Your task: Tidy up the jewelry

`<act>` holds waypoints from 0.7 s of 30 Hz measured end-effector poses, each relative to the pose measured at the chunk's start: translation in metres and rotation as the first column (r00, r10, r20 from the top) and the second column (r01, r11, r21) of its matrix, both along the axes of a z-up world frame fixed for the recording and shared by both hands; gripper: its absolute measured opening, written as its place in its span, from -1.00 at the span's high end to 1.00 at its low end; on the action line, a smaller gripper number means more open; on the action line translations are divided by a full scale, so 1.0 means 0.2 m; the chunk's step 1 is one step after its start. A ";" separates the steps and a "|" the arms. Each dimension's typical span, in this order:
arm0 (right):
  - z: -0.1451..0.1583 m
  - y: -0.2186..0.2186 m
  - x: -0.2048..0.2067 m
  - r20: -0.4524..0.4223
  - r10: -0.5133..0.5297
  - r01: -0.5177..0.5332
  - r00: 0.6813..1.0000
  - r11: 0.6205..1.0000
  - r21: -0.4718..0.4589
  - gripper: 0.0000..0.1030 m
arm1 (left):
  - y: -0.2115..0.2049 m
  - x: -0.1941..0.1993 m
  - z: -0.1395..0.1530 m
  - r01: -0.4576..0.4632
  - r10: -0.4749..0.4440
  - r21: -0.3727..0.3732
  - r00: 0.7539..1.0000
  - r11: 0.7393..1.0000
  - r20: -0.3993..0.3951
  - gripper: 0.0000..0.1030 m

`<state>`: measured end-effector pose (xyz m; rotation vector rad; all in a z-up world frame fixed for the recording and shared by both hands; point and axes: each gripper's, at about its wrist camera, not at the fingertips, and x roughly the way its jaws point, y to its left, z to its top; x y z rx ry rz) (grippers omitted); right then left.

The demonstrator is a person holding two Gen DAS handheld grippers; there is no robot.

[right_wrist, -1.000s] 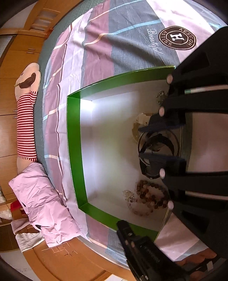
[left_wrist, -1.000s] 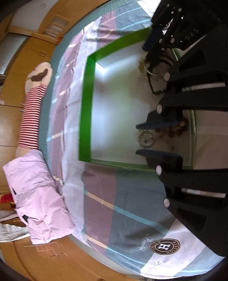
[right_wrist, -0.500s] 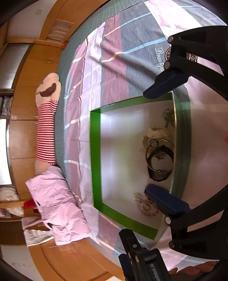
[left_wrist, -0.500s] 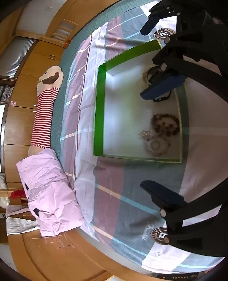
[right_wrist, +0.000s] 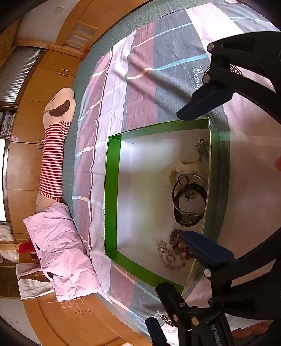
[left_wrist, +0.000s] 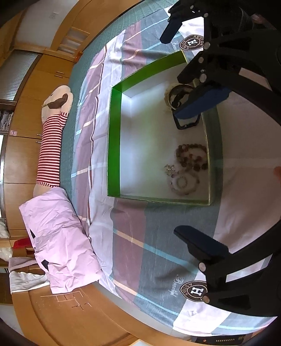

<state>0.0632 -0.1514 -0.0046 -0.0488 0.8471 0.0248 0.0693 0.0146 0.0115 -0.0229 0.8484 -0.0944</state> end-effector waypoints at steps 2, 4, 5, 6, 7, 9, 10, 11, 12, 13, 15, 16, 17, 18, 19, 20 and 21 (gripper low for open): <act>0.00 0.00 0.00 -0.002 0.001 -0.001 1.000 1.000 0.003 -0.97 | 0.00 0.01 0.00 0.001 -0.001 0.000 1.000 1.000 -0.006 -0.95; 0.00 0.00 0.00 -0.002 0.002 -0.002 1.000 1.000 0.001 -0.97 | 0.00 0.01 0.00 -0.001 0.001 0.005 1.000 1.000 -0.009 -0.95; 0.00 0.00 0.00 -0.002 0.001 -0.001 1.000 1.000 0.001 -0.97 | 0.00 0.01 0.00 -0.002 0.002 0.006 1.000 1.000 -0.011 -0.95; -0.01 0.00 0.00 -0.003 0.001 -0.001 1.000 1.000 0.003 -0.97 | 0.00 0.01 0.00 -0.002 0.002 0.004 1.000 1.000 -0.020 -0.95; -0.01 0.00 0.00 -0.004 0.003 -0.003 1.000 1.000 0.005 -0.97 | 0.00 0.01 -0.01 0.000 0.000 0.002 1.000 1.000 -0.022 -0.95; -0.01 0.01 0.00 -0.005 0.005 -0.005 1.000 1.000 0.005 -0.97 | 0.00 0.01 -0.01 -0.003 0.003 0.003 1.000 1.000 -0.022 -0.95; -0.01 0.01 0.00 -0.005 0.005 -0.004 1.000 1.000 0.003 -0.97 | 0.00 0.01 -0.01 -0.003 0.003 0.007 1.000 1.000 -0.022 -0.95; -0.02 0.01 0.00 -0.006 0.005 -0.005 1.000 1.000 0.001 -0.97 | 0.00 0.01 -0.01 0.000 0.001 0.009 1.000 1.000 -0.022 -0.95; -0.02 0.01 0.00 -0.007 0.005 -0.005 1.000 1.000 0.002 -0.97 | 0.00 0.01 -0.01 0.001 -0.001 0.013 1.000 1.000 -0.023 -0.95; -0.02 0.01 0.00 -0.008 0.007 -0.007 1.000 1.000 0.001 -0.97 | 0.00 0.01 -0.01 0.003 -0.003 0.014 1.000 1.000 -0.024 -0.95; -0.03 0.02 0.00 -0.009 0.010 -0.010 1.000 1.000 -0.003 -0.97 | -0.01 0.02 -0.01 0.003 -0.002 0.027 0.999 1.000 -0.032 -0.96; -0.03 0.02 0.00 -0.011 0.012 -0.012 1.000 1.000 -0.006 -0.97 | -0.01 0.02 -0.01 0.002 -0.001 0.035 0.999 0.999 -0.033 -0.96; -0.03 0.02 0.00 -0.012 0.013 -0.014 1.000 1.000 -0.008 -0.97 | -0.01 0.02 -0.02 -0.003 0.005 0.049 0.999 0.999 -0.035 -0.96; -0.04 0.03 0.00 -0.012 0.015 -0.015 1.000 1.000 -0.011 -0.97 | -0.01 0.02 -0.02 -0.006 0.008 0.058 0.999 0.998 -0.036 -0.96; -0.04 0.03 0.00 -0.011 0.015 -0.015 1.000 1.000 -0.013 -0.97 | -0.01 0.02 -0.02 -0.009 0.011 0.065 0.999 0.998 -0.038 -0.96; -0.04 0.03 0.00 -0.010 0.015 -0.015 1.000 1.000 -0.015 -0.97 | -0.01 0.02 -0.02 -0.008 0.011 0.066 0.999 0.998 -0.040 -0.96; -0.04 0.03 0.00 -0.009 0.015 -0.015 1.000 1.000 -0.016 -0.97 | -0.01 0.03 -0.02 -0.008 0.011 0.064 0.999 0.998 -0.042 -0.96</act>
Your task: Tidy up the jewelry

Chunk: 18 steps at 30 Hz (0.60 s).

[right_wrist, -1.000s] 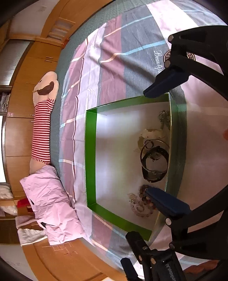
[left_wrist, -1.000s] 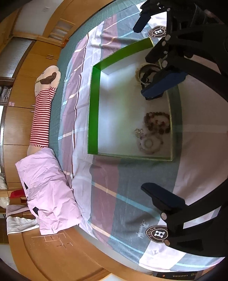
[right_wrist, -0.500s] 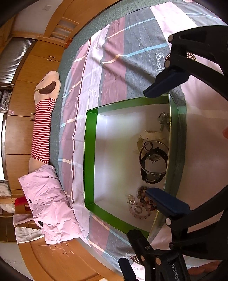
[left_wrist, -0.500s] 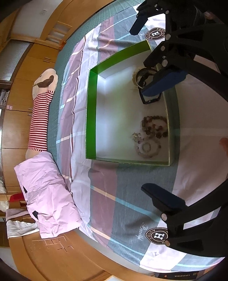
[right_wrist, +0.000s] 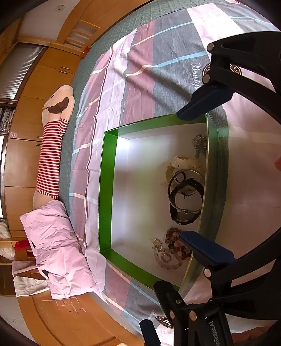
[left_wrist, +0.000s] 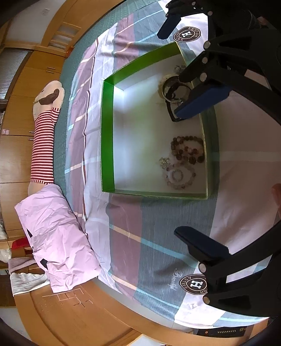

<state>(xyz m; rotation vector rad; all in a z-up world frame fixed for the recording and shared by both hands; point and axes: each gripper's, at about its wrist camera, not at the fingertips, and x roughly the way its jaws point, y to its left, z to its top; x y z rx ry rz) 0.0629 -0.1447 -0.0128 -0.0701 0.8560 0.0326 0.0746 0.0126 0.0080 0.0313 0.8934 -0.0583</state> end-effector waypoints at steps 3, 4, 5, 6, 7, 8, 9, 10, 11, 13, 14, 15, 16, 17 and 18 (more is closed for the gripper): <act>0.00 0.00 0.00 -0.002 0.001 -0.001 1.000 1.000 -0.001 -0.97 | 0.00 0.00 0.00 0.003 -0.003 -0.012 1.000 1.000 -0.002 -0.96; 0.00 0.00 0.00 0.001 0.001 -0.001 1.000 1.000 -0.001 -0.97 | 0.00 0.00 0.00 0.007 -0.007 -0.012 1.000 1.000 -0.002 -0.96; 0.00 0.00 -0.01 0.007 0.000 0.000 1.000 1.000 0.001 -0.97 | 0.00 0.00 0.00 0.008 -0.008 -0.008 1.000 1.000 -0.003 -0.96; 0.00 0.01 0.00 0.010 0.001 -0.001 1.000 1.000 0.001 -0.97 | 0.00 0.00 0.00 0.010 -0.010 -0.005 1.000 1.000 -0.003 -0.96; 0.00 0.01 0.00 0.013 0.001 -0.001 1.000 1.000 0.000 -0.97 | -0.01 0.00 0.00 0.011 -0.011 -0.002 1.000 1.000 -0.003 -0.96; 0.00 0.01 0.00 0.014 0.002 -0.002 1.000 1.000 -0.002 -0.97 | -0.01 0.00 0.00 0.014 -0.014 0.002 1.000 1.000 -0.002 -0.96; 0.00 0.02 0.00 0.014 0.003 -0.003 1.000 1.000 -0.005 -0.97 | -0.02 0.00 0.00 0.015 -0.015 0.006 1.000 1.000 -0.001 -0.96; -0.01 0.02 0.00 0.016 0.002 -0.002 1.000 1.000 -0.008 -0.97 | -0.02 0.00 0.00 0.018 -0.018 0.010 1.000 1.000 0.001 -0.96; -0.01 0.02 0.00 0.015 0.002 -0.002 1.000 1.000 -0.009 -0.97 | -0.03 0.00 0.00 0.018 -0.018 0.019 1.000 1.000 0.001 -0.96; -0.01 0.02 0.00 0.011 0.003 -0.003 1.000 1.000 -0.008 -0.97 | -0.03 0.00 0.00 0.018 -0.018 0.031 1.000 0.999 0.002 -0.96; -0.01 0.02 0.00 0.011 0.002 -0.002 1.000 1.000 -0.008 -0.97 | -0.04 0.00 0.00 0.019 -0.019 0.035 1.000 0.999 0.001 -0.96; -0.01 0.02 0.00 0.011 0.002 -0.002 1.000 1.000 -0.008 -0.97 | -0.04 0.00 0.00 0.019 -0.019 0.036 1.000 0.999 0.000 -0.96; -0.01 0.02 0.00 0.011 0.003 -0.003 1.000 1.000 -0.007 -0.97 | -0.04 0.00 -0.01 0.019 -0.019 0.036 1.000 0.999 -0.001 -0.96; -0.01 0.02 0.00 0.011 0.003 -0.003 1.000 1.000 -0.008 -0.97 | -0.04 0.00 -0.01 0.019 -0.019 0.034 1.000 0.999 -0.002 -0.96; -0.01 0.02 0.00 0.011 0.003 -0.003 1.000 1.000 -0.008 -0.97 | -0.04 0.00 -0.01 0.019 -0.019 0.033 1.000 0.999 -0.003 -0.96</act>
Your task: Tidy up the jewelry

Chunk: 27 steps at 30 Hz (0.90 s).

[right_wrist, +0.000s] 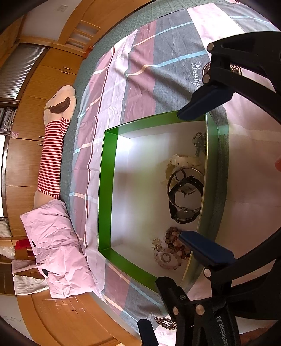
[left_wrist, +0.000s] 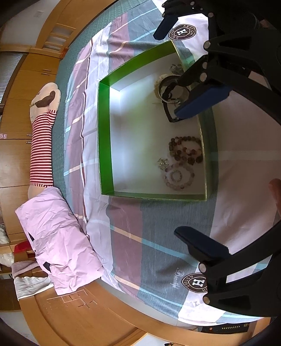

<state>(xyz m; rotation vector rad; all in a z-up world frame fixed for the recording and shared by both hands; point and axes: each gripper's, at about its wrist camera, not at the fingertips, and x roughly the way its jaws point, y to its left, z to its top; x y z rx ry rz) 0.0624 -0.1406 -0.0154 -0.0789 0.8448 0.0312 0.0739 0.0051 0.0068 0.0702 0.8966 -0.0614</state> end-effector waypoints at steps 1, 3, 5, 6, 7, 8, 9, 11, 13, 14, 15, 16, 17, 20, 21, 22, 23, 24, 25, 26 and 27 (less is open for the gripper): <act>0.00 0.00 0.00 0.000 -0.001 0.001 1.000 1.000 0.000 -0.97 | 0.00 0.00 0.00 0.000 0.000 -0.001 1.000 1.000 -0.001 -0.96; 0.00 0.00 0.00 -0.001 -0.001 0.001 1.000 1.000 0.000 -0.97 | 0.00 0.00 0.00 -0.001 0.001 -0.004 1.000 1.000 -0.004 -0.96; 0.00 0.00 0.00 -0.004 -0.001 0.001 1.000 1.000 0.000 -0.97 | 0.00 0.00 0.00 0.001 -0.001 -0.010 1.000 1.000 -0.004 -0.96; -0.01 0.00 0.00 -0.005 0.000 0.000 1.000 1.000 0.000 -0.97 | 0.00 0.00 0.00 0.002 -0.002 -0.009 1.000 1.000 -0.004 -0.96; -0.01 0.00 0.00 -0.006 0.000 0.000 1.000 1.000 -0.001 -0.97 | 0.00 0.00 0.00 0.002 -0.002 -0.008 1.000 1.000 -0.003 -0.96; -0.01 0.00 0.00 -0.007 0.001 -0.001 1.000 1.000 -0.002 -0.97 | 0.00 0.00 0.00 0.002 -0.002 -0.009 1.000 1.000 -0.001 -0.96; -0.01 0.00 0.00 -0.007 0.001 -0.001 1.000 1.000 -0.003 -0.97 | 0.00 0.00 0.01 0.002 -0.002 -0.012 1.000 1.000 0.000 -0.96; -0.02 0.00 0.00 -0.009 0.002 -0.002 1.000 1.000 -0.001 -0.97 | 0.00 0.00 0.01 0.000 0.000 -0.014 1.000 1.000 -0.001 -0.96; -0.02 0.00 0.00 -0.009 0.002 -0.002 1.000 1.000 -0.002 -0.97 | 0.00 0.00 0.01 -0.002 0.002 -0.013 1.000 1.000 -0.001 -0.96; -0.02 0.00 0.00 -0.009 0.003 -0.003 1.000 1.000 -0.002 -0.97 | 0.00 0.00 0.01 -0.002 0.002 -0.012 1.000 1.000 -0.002 -0.96; -0.02 0.00 0.00 -0.010 0.002 -0.002 1.000 1.000 -0.002 -0.97 | 0.00 0.00 0.01 -0.003 0.003 -0.014 1.000 1.000 -0.002 -0.96; -0.02 0.01 0.00 -0.010 0.002 -0.002 1.000 1.000 -0.002 -0.97 | 0.00 0.00 0.01 -0.003 0.003 -0.015 1.000 1.000 -0.002 -0.96; -0.02 0.01 0.00 -0.009 0.002 -0.002 1.000 1.000 -0.002 -0.97 | 0.00 0.00 0.01 -0.003 0.003 -0.015 1.000 1.000 -0.001 -0.96; -0.01 0.01 0.00 -0.008 0.002 -0.002 1.000 1.000 -0.002 -0.97 | 0.00 0.00 0.00 -0.005 0.005 -0.010 1.000 1.000 -0.001 -0.96; -0.01 0.01 0.00 -0.008 0.002 -0.002 1.000 1.000 -0.002 -0.97 | 0.00 0.00 0.00 -0.005 0.005 -0.009 1.000 1.000 -0.001 -0.96; -0.01 0.01 0.00 -0.007 0.002 -0.002 1.000 1.000 -0.002 -0.97 | 0.00 0.00 0.00 -0.004 0.004 -0.010 1.000 1.000 -0.001 -0.96; -0.01 0.01 0.00 -0.006 0.003 -0.003 1.000 1.000 -0.002 -0.97 | 0.00 0.00 0.00 -0.004 0.004 -0.009 1.000 1.000 -0.001 -0.96; -0.02 0.00 0.00 -0.005 0.003 -0.003 1.000 1.000 -0.001 -0.97 | 0.00 0.00 0.01 -0.005 0.005 -0.010 1.000 1.000 -0.001 -0.96; -0.02 0.00 0.00 -0.005 0.002 -0.002 1.000 1.000 -0.001 -0.97 | 0.00 0.00 0.01 -0.004 0.004 -0.009 1.000 1.000 -0.001 -0.96; -0.02 0.00 0.00 -0.005 0.002 -0.002 1.000 1.000 -0.001 -0.97 | 0.00 0.00 0.00 -0.003 0.003 -0.008 1.000 1.000 -0.001 -0.96; -0.02 0.00 0.00 -0.005 0.001 -0.001 1.000 1.000 0.000 -0.97 | 0.00 0.00 0.00 -0.003 0.003 -0.008 1.000 1.000 -0.001 -0.96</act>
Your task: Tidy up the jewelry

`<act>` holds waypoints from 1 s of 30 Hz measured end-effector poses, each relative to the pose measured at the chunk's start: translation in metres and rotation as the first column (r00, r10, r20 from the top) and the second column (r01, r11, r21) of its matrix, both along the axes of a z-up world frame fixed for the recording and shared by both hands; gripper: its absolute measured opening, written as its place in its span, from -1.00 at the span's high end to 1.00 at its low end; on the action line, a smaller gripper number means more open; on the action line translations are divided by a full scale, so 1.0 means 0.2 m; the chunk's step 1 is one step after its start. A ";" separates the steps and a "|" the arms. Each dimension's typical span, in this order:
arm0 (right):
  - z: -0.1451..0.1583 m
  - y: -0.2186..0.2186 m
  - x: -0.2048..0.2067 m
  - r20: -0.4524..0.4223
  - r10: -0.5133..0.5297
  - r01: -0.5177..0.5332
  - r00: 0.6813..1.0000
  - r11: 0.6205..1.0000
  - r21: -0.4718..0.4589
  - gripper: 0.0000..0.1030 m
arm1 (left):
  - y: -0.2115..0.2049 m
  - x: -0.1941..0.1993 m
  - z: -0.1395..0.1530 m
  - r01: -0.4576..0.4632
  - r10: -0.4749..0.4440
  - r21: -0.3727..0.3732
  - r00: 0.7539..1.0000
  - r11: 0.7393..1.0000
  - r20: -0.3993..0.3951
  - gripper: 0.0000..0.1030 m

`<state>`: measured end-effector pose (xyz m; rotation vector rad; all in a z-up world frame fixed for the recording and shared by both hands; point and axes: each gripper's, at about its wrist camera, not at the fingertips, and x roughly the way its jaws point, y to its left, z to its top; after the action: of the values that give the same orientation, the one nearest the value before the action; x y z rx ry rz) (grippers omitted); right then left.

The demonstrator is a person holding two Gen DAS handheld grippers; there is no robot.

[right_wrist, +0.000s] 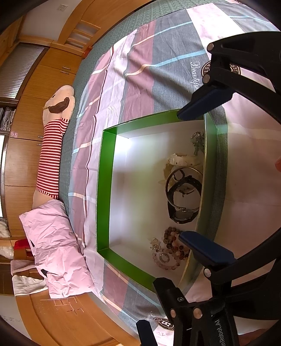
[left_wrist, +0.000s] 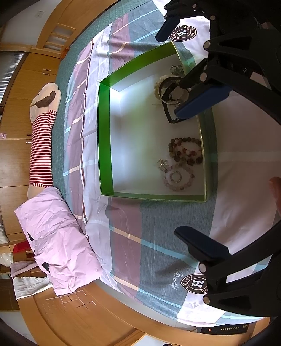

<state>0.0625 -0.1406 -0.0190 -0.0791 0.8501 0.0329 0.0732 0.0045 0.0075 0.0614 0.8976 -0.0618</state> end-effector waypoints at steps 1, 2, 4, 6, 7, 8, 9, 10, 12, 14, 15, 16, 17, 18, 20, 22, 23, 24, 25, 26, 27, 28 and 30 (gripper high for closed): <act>0.00 0.00 0.00 0.000 -0.001 0.001 1.000 1.000 0.002 -0.97 | 0.00 0.00 0.00 0.001 -0.001 0.001 1.000 1.000 -0.001 -0.96; 0.00 0.00 0.00 0.000 0.000 0.000 1.000 1.000 0.003 -0.97 | 0.00 0.00 0.00 0.001 -0.001 0.002 1.000 1.000 -0.001 -0.96; 0.00 0.00 0.00 0.001 0.000 0.000 1.000 1.000 0.000 -0.97 | 0.00 0.00 -0.01 0.003 -0.003 0.003 1.000 1.000 -0.003 -0.96; 0.00 0.00 0.00 0.000 0.000 0.000 1.000 1.000 0.001 -0.97 | 0.00 0.00 -0.01 0.005 -0.005 0.004 1.000 1.000 -0.004 -0.96; 0.00 0.00 0.00 0.000 0.000 0.000 1.000 1.000 0.001 -0.97 | -0.01 0.00 -0.01 0.006 -0.006 0.005 1.000 1.000 -0.004 -0.96; 0.00 0.00 0.00 0.000 0.001 -0.001 1.000 1.000 0.001 -0.97 | -0.01 0.00 -0.01 0.006 -0.006 0.005 1.000 1.000 -0.004 -0.96; 0.00 0.00 0.00 0.000 0.001 -0.001 1.000 1.000 0.000 -0.97 | -0.01 0.00 -0.01 0.006 -0.006 0.005 1.000 1.000 -0.004 -0.96; 0.00 0.00 0.00 0.001 0.001 -0.001 1.000 1.000 0.000 -0.97 | -0.01 0.00 -0.01 0.007 -0.007 0.006 1.000 1.000 -0.004 -0.96; 0.00 0.00 0.00 0.000 0.000 0.000 1.000 1.000 0.001 -0.97 | -0.01 0.00 -0.01 0.010 -0.010 0.006 1.000 1.000 -0.005 -0.96; 0.00 0.01 0.00 0.000 0.000 0.000 1.000 1.000 0.001 -0.97 | -0.01 0.00 -0.01 0.010 -0.010 0.007 1.000 1.000 -0.005 -0.96; 0.00 0.01 0.00 0.000 0.000 0.000 1.000 1.000 0.001 -0.97 | -0.01 0.00 -0.01 0.010 -0.010 0.007 1.000 1.000 -0.005 -0.96; 0.00 0.01 0.00 0.000 0.000 0.000 1.000 1.000 0.000 -0.97 | -0.01 0.00 -0.01 0.010 -0.010 0.007 1.000 1.000 -0.005 -0.96; 0.00 0.01 0.00 -0.001 0.001 -0.001 1.000 1.000 0.000 -0.97 | -0.01 0.00 -0.01 0.011 -0.011 0.008 1.000 1.000 -0.006 -0.96; 0.00 0.01 0.00 0.000 0.000 0.000 1.000 1.000 0.000 -0.97 | -0.01 0.00 -0.01 0.010 -0.010 0.007 1.000 1.000 -0.005 -0.96; 0.00 0.01 0.00 0.000 0.001 -0.001 1.000 1.000 0.000 -0.97 | -0.01 0.00 -0.01 0.010 -0.010 0.006 1.000 1.000 -0.006 -0.96; 0.00 0.01 0.00 -0.001 0.000 0.000 1.000 1.000 0.000 -0.97 | -0.01 0.00 -0.01 0.012 -0.012 0.007 1.000 1.000 -0.006 -0.96; 0.00 0.01 0.00 -0.001 0.000 0.000 1.000 1.000 0.000 -0.97 | -0.01 0.00 -0.02 0.012 -0.012 0.008 1.000 1.000 -0.005 -0.96; 0.00 0.01 0.00 -0.001 0.000 0.000 1.000 1.000 0.000 -0.97 | -0.02 0.00 -0.02 0.012 -0.012 0.013 1.000 1.000 -0.001 -0.96; 0.00 0.01 0.00 -0.001 0.000 0.000 1.000 1.000 -0.001 -0.97 | -0.02 0.00 -0.02 0.014 -0.014 0.015 1.000 1.000 0.003 -0.96; 0.00 0.01 0.00 -0.001 0.000 0.000 1.000 1.000 -0.001 -0.97 | -0.02 -0.01 -0.01 0.016 -0.016 0.022 1.000 1.000 0.015 -0.96; 0.00 0.01 0.00 -0.001 0.002 -0.002 1.000 1.000 -0.002 -0.97 | -0.02 -0.01 -0.01 0.018 -0.019 0.029 1.000 0.999 0.022 -0.96; 0.00 0.01 -0.01 -0.002 0.003 -0.003 1.000 1.000 -0.001 -0.97 | -0.03 -0.01 -0.01 0.019 -0.020 0.035 0.999 0.999 0.027 -0.96; -0.01 0.01 0.00 -0.004 0.008 -0.008 1.000 1.000 -0.001 -0.97 | -0.03 -0.02 -0.01 0.022 -0.023 0.038 0.999 0.999 0.027 -0.96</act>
<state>0.0618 -0.1393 -0.0211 -0.0836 0.8535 0.0402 0.0700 -0.0012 0.0054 0.1076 0.8703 -0.0650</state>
